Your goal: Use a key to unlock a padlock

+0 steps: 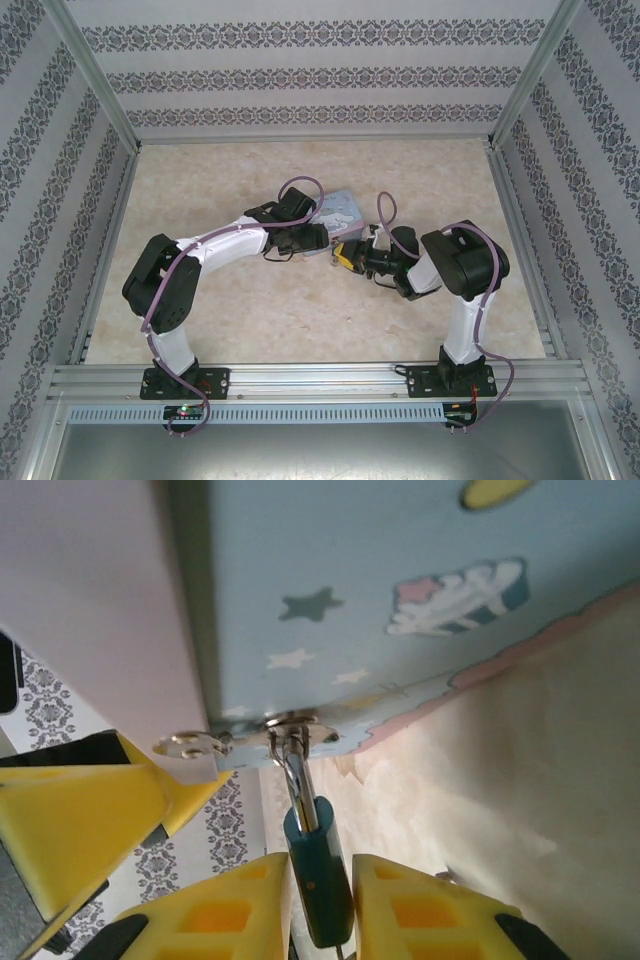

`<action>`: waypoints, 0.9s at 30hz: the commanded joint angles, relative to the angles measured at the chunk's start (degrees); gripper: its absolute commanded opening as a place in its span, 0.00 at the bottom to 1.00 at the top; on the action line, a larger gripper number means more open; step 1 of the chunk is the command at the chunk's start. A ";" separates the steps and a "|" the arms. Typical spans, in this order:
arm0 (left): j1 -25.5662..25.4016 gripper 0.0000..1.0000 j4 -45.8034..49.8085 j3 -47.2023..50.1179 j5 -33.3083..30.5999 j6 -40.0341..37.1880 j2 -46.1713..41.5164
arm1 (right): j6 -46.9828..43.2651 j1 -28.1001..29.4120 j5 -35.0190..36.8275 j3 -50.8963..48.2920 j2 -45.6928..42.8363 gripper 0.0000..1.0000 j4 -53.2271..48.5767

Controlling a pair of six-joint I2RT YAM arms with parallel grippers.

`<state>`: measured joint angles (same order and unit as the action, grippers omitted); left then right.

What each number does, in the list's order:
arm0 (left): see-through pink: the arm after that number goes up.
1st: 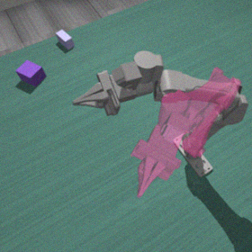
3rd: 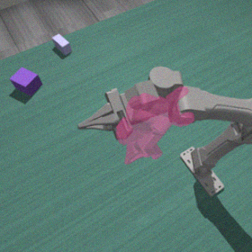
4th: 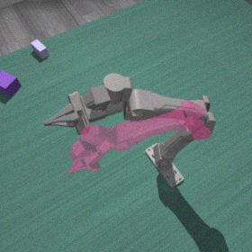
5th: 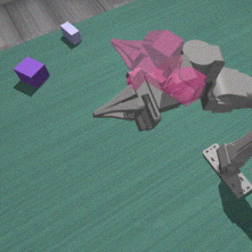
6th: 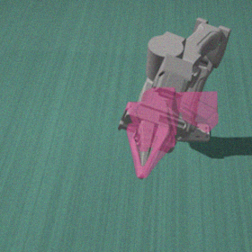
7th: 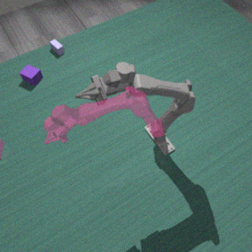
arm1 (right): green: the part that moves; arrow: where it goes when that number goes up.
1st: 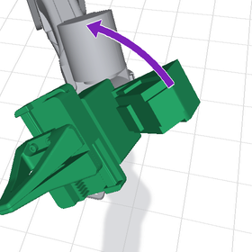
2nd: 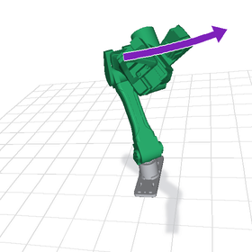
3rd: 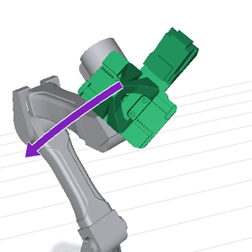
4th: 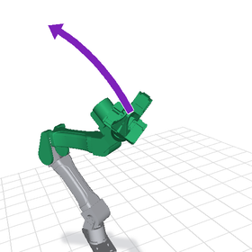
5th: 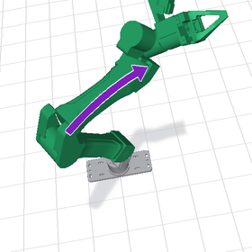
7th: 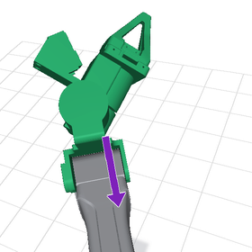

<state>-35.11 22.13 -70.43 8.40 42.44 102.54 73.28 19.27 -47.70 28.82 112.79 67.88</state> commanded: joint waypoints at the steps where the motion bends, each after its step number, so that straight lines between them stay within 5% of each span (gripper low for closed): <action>1: 0.65 0.74 1.43 -0.98 0.04 -1.26 0.80 | -1.57 -0.10 -1.16 2.39 1.10 0.24 0.45; 20: 0.66 0.74 -0.16 0.30 0.84 -0.85 0.64 | -2.24 -0.94 -1.25 4.73 4.19 0.26 -1.33; 27: 0.66 0.74 -0.49 0.69 0.78 -0.67 0.32 | -3.37 0.60 1.36 3.76 3.78 0.37 -1.26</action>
<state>-35.11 22.06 -70.41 9.02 42.30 102.56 71.72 19.18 -48.07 32.88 116.29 65.87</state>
